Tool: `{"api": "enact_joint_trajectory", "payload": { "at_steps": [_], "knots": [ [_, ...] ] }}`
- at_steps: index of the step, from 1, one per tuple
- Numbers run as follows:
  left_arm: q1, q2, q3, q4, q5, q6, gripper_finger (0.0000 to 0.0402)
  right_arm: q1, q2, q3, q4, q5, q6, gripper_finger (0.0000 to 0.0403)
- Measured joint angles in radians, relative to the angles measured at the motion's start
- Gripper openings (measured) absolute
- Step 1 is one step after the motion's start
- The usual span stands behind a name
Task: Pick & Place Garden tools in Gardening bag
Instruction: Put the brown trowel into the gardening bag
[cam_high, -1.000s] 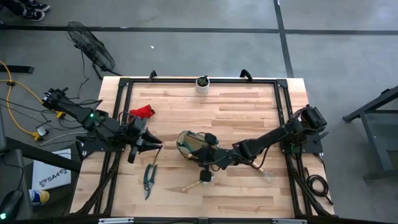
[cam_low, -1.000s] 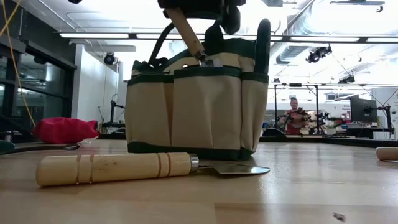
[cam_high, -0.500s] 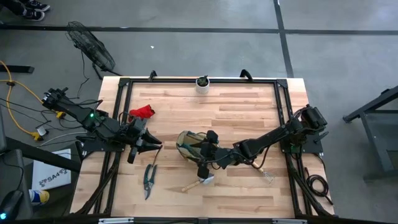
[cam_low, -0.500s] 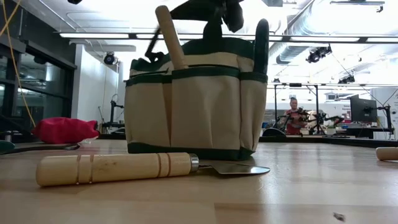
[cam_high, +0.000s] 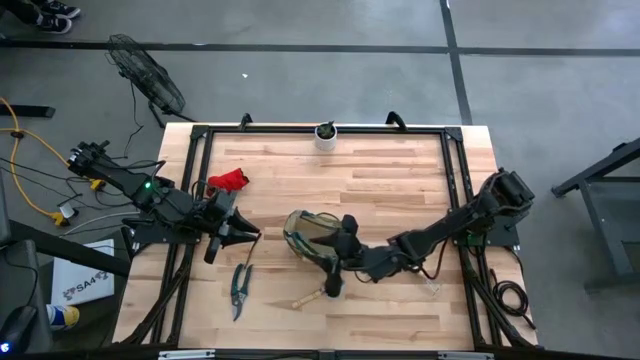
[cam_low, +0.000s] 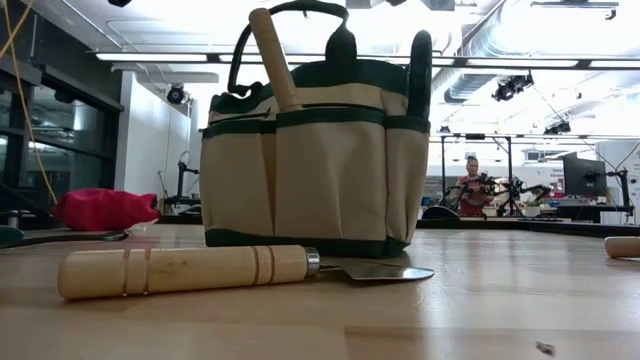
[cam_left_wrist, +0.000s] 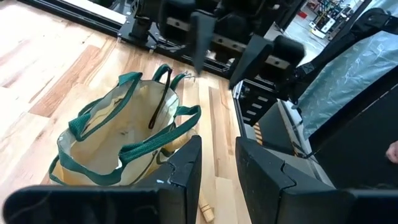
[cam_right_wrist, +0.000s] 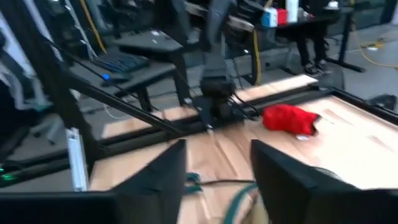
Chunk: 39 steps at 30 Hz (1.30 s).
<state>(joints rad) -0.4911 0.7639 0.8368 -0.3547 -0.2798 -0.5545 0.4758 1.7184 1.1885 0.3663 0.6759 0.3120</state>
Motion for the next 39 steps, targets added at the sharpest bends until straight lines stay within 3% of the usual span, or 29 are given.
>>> {"api": "enact_joint_trajectory", "payload": {
  "at_steps": [5,6,11,20,25,29,32,39],
  "knots": [
    [0.0,0.0,0.0,0.0,0.0,0.0,0.0097,0.033,0.0,0.0,0.012,-0.007,-0.029,0.0026],
    [0.0,0.0,0.0,0.0,0.0,0.0,0.0097,0.04,0.0,0.0,0.013,-0.001,-0.032,0.0015],
    [0.0,0.0,0.0,-0.001,0.009,0.0,0.0097,0.081,-0.001,0.0,0.013,0.114,0.033,0.0004],
    [0.0,0.057,0.0,0.01,0.058,-0.034,0.0097,0.187,-0.077,0.0,-0.038,0.428,0.107,0.0003],
    [0.0,0.138,0.0,0.028,0.137,-0.06,0.0097,0.204,-0.198,0.0,-0.28,0.478,0.319,0.0003],
    [0.0,0.216,0.0,0.056,0.169,-0.083,0.0097,0.194,-0.288,0.0,-0.587,0.446,0.553,0.0003],
    [0.0,0.275,0.0,0.089,0.195,-0.089,0.0097,0.171,-0.342,0.0,-0.746,0.355,0.657,0.0003],
    [0.0,0.356,0.0,0.136,0.204,-0.16,0.0097,0.122,-0.34,0.0,-0.726,-0.073,0.404,0.0003]
  ]
}}
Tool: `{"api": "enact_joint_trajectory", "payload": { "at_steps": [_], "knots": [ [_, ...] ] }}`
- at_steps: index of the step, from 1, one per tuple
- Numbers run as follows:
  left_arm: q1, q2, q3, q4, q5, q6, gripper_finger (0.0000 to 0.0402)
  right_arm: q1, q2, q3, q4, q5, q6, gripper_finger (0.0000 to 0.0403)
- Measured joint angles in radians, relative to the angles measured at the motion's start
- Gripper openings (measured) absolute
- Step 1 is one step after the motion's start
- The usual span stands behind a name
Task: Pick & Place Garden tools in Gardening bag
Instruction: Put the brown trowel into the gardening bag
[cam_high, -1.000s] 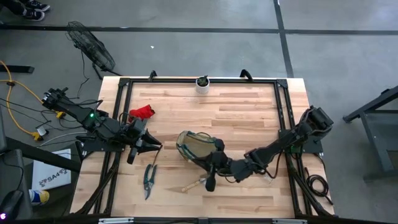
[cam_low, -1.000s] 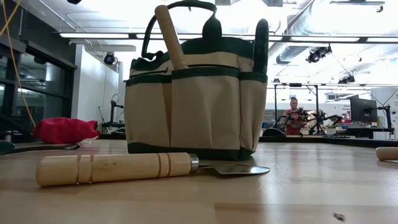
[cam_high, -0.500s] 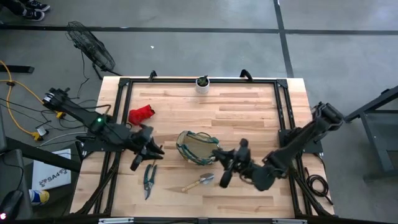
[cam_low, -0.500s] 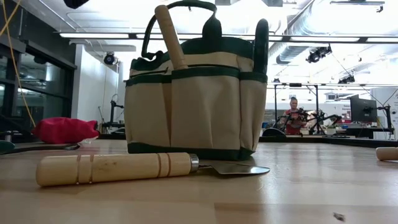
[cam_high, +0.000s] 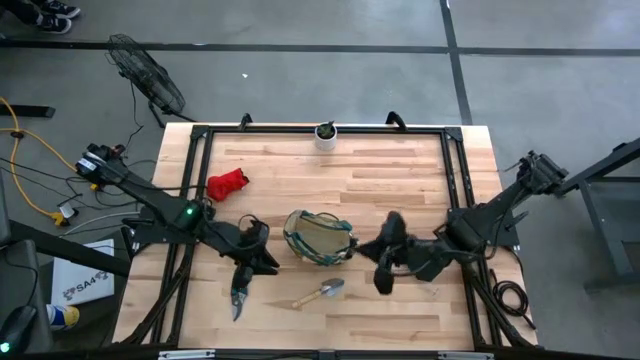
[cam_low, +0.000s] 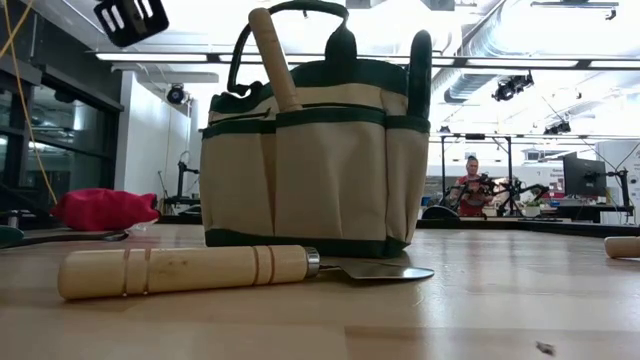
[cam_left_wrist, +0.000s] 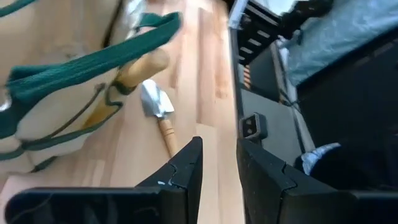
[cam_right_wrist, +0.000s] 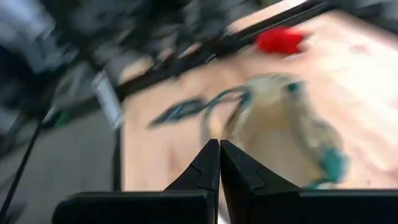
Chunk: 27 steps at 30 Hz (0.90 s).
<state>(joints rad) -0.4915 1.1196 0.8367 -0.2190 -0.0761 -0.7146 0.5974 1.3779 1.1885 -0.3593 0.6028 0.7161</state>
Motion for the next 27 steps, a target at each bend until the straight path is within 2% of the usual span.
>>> {"api": "enact_joint_trajectory", "payload": {
  "at_steps": [5,8,13,16,20,27],
  "knots": [
    [0.0,-0.002,0.0,0.017,-0.093,-0.032,0.0097,-0.025,0.089,0.0,0.055,-0.28,-0.138,0.0003],
    [0.0,-0.003,0.0,0.04,-0.138,-0.033,0.0097,-0.023,0.172,0.0,0.078,-0.365,-0.194,0.0004],
    [0.0,-0.004,0.0,0.06,-0.144,-0.057,0.0097,-0.01,0.321,0.0,0.214,-0.473,-0.304,0.0025],
    [0.0,-0.004,0.0,0.06,-0.142,-0.069,0.0097,-0.01,0.399,0.0,0.274,-0.475,-0.344,0.0053],
    [0.0,-0.004,0.0,0.06,-0.124,-0.076,0.0097,-0.022,0.475,0.0,0.309,-0.42,-0.376,0.0104],
    [0.0,-0.004,0.0,0.041,-0.118,-0.072,0.0097,-0.058,0.577,0.0,0.392,-0.422,-0.482,0.017]
  ]
}}
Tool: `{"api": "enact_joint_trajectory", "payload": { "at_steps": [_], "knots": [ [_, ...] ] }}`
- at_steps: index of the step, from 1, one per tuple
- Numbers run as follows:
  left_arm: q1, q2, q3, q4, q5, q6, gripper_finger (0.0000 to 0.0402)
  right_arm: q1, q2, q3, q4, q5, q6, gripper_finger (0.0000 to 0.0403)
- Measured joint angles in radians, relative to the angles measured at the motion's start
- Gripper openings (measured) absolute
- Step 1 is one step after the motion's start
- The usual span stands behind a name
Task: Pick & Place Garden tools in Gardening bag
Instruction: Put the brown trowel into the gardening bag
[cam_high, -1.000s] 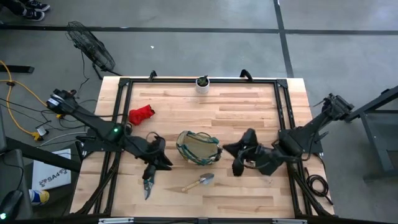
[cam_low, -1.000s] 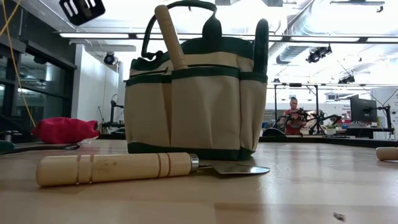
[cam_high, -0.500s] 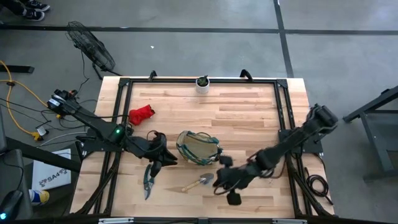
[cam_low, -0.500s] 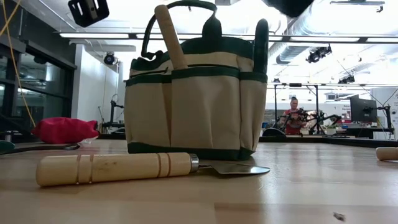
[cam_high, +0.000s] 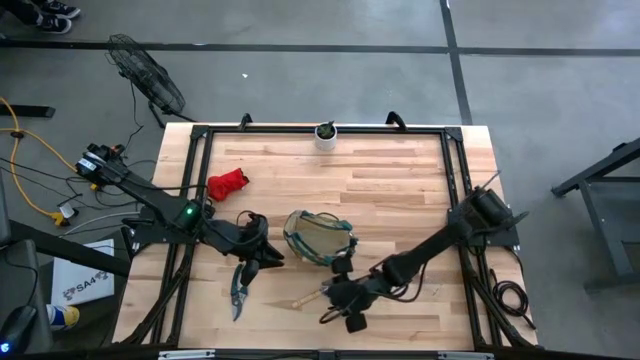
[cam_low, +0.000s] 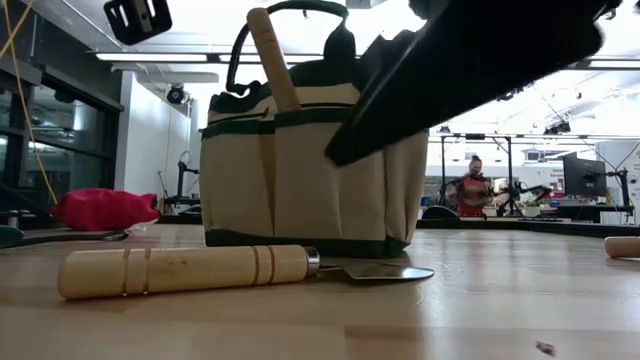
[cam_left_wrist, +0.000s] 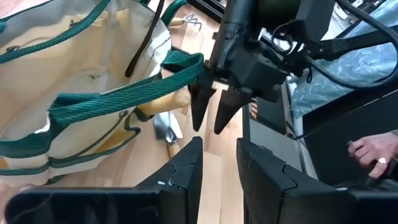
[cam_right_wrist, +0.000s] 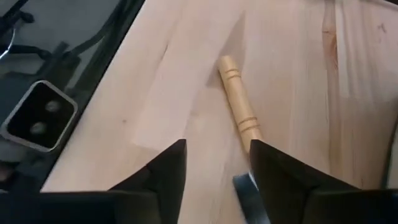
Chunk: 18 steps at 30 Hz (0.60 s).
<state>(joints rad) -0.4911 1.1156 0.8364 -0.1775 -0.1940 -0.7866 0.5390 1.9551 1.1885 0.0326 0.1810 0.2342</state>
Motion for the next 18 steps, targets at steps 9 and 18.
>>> {"api": "enact_joint_trajectory", "payload": {
  "at_steps": [9,18],
  "knots": [
    [0.0,0.0,0.0,-0.012,0.011,0.004,0.0097,-0.048,0.045,0.001,0.078,-0.001,-0.081,0.0182],
    [0.0,0.0,0.001,-0.014,0.02,0.005,0.0097,-0.058,0.08,0.002,0.07,0.022,-0.148,0.0182]
  ]
}}
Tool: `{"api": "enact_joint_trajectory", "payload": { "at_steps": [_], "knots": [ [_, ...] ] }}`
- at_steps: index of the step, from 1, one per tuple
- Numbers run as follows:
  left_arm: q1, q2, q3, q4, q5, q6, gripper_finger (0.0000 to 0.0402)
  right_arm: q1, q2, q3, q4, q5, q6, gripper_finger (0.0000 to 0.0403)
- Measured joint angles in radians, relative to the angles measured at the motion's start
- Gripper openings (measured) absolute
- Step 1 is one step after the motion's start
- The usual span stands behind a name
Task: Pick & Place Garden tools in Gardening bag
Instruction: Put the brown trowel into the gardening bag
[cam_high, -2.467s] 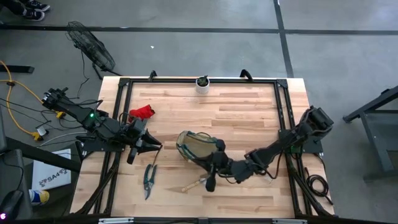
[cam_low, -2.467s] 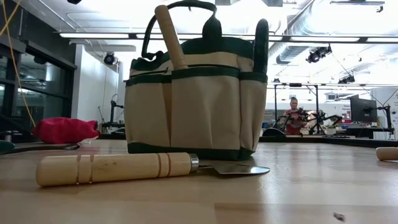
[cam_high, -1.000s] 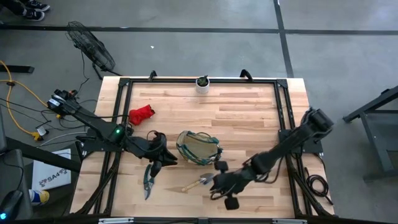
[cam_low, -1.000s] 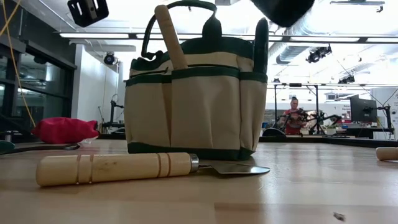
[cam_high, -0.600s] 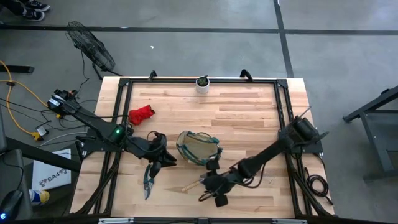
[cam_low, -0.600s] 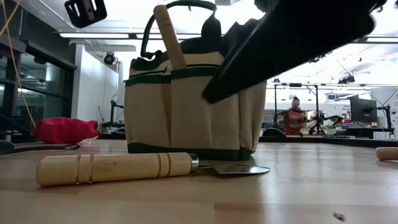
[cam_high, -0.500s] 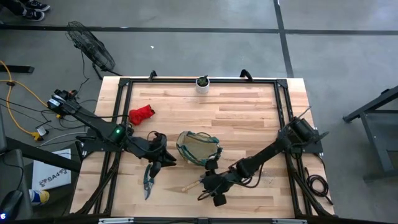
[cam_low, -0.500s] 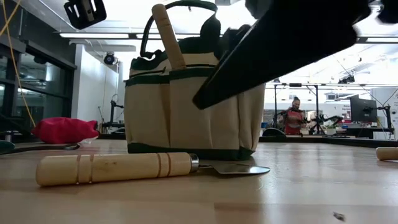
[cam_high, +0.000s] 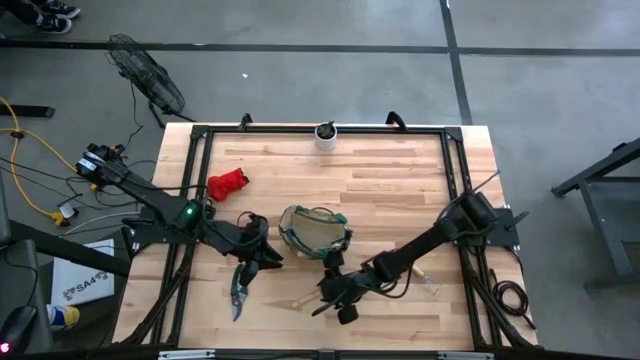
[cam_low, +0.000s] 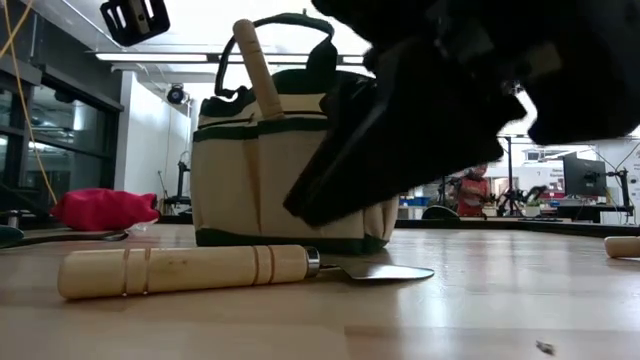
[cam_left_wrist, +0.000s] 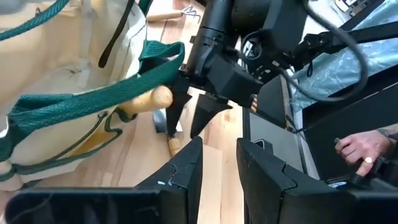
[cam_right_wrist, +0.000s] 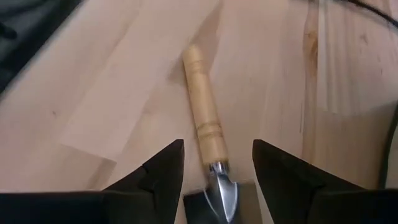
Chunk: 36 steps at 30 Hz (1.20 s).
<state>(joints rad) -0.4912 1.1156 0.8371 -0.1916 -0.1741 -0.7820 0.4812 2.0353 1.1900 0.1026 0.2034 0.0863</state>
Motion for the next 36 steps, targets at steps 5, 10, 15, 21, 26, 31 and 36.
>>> {"api": "enact_joint_trajectory", "payload": {
  "at_steps": [5,10,15,21,26,31,36],
  "knots": [
    [0.0,0.0,0.0,0.002,0.0,0.009,0.0097,0.0,0.02,-0.002,-0.006,-0.02,-0.06,0.0181],
    [0.0,0.0,0.0,0.002,0.0,0.01,0.0097,-0.004,0.032,-0.002,0.007,-0.028,-0.069,0.0181],
    [0.0,0.0,0.0,0.002,-0.001,0.01,0.0097,-0.009,0.04,-0.002,0.004,-0.024,-0.068,0.0181],
    [0.0,0.0,0.0,0.003,-0.001,0.01,0.0097,-0.018,0.053,0.0,0.007,-0.078,-0.053,0.0181],
    [0.0,0.0,0.0,0.005,-0.003,0.01,0.0097,-0.018,0.061,0.0,0.011,-0.074,-0.006,0.0172],
    [0.0,0.0,0.0,0.004,-0.004,0.01,0.0097,-0.018,0.062,0.0,0.012,-0.074,0.003,0.0132],
    [0.0,0.0,0.0,0.004,-0.004,0.01,0.0097,-0.018,0.062,0.0,0.013,-0.073,0.073,0.0078]
  ]
}}
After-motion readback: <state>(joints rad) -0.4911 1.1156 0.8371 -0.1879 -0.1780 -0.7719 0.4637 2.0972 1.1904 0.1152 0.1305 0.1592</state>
